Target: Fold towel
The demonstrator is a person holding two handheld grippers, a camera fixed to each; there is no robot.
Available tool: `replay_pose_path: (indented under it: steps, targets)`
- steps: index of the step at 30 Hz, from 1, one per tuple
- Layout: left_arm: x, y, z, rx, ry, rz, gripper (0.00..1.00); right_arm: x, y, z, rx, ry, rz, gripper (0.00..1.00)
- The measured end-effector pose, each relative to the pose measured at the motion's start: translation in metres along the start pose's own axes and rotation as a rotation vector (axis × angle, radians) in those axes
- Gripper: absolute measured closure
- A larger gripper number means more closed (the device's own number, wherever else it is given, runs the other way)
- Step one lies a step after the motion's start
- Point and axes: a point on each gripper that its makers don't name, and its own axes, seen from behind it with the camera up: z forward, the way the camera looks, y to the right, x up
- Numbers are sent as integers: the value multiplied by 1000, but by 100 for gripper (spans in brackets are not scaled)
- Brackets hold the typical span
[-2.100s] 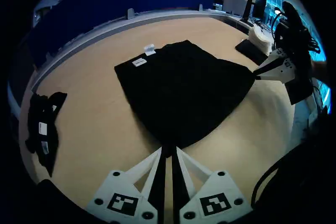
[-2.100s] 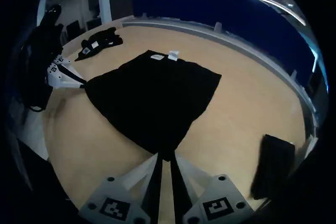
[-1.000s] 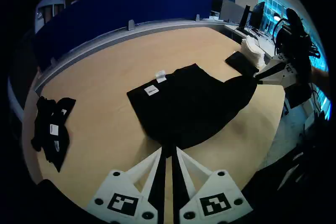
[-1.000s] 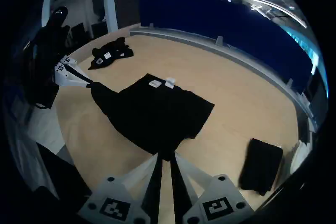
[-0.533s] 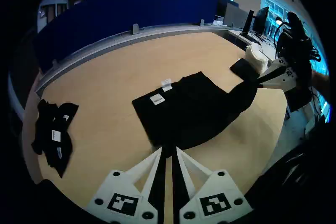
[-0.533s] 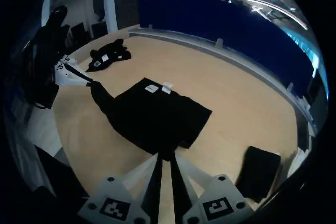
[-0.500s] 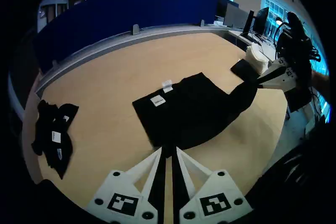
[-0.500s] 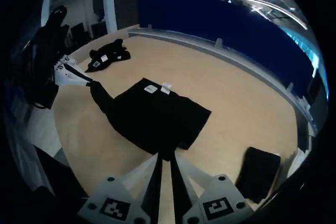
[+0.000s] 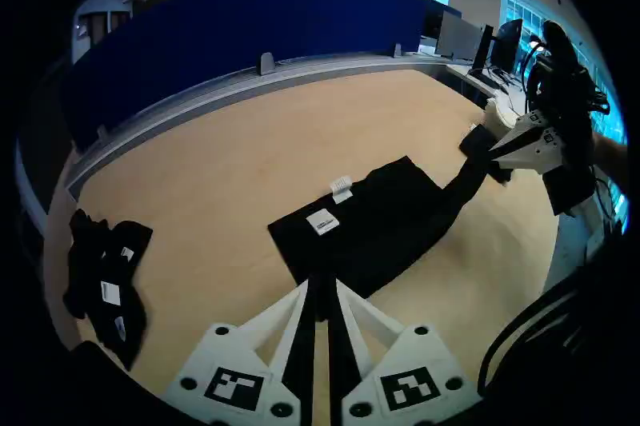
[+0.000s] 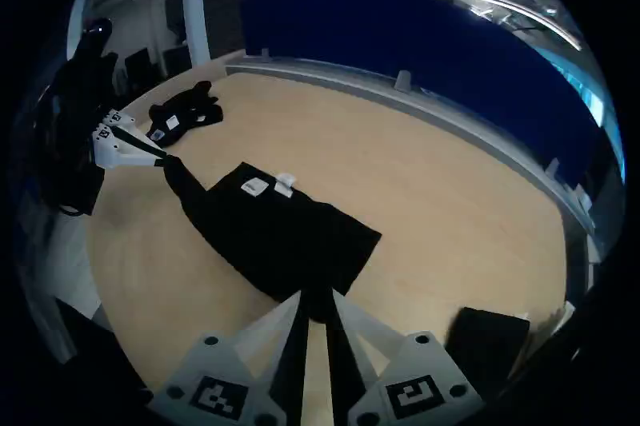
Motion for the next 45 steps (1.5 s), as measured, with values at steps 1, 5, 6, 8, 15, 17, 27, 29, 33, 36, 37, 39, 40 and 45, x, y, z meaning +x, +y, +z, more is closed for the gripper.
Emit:
replay_pose_path:
  steps: [1,5,6,8,15,17,27,29,33,36,37,39,40,45]
  targets:
    - [1,-2,2,1,0,0,91,1,1,2,0,-1,3,87]
    - [5,-7,11,3,1,3,91,2,5,10,-1,-5,10,87]
    - [5,-8,13,4,0,4,91,2,5,11,-2,-6,12,87]
    - [5,-10,16,2,-5,5,91,0,6,13,-2,-9,15,87]
    - [1,-10,24,-4,-18,20,91,-5,7,18,-2,-21,20,87]
    - [0,-11,27,-3,-22,24,91,-5,9,21,-3,-24,22,87]
    - [1,-20,59,-2,-37,21,91,-6,22,49,-4,-50,44,87]
    - [0,-22,66,0,-44,18,91,-6,25,55,-6,-56,50,87]
    - [-3,-28,79,8,-56,6,91,-5,32,65,-10,-63,65,87]
    - [-4,-32,87,14,-60,-9,91,-2,36,71,-12,-63,79,87]
    - [-4,-33,89,17,-60,-13,91,-1,37,74,-16,-64,81,87]
    - [-4,-35,94,22,-58,-23,91,0,40,78,-26,-67,85,86]
    - [-5,-36,96,23,-59,-28,91,0,41,80,-30,-69,87,86]
    - [-10,-39,106,35,-71,-44,89,1,45,90,-45,-77,99,85]
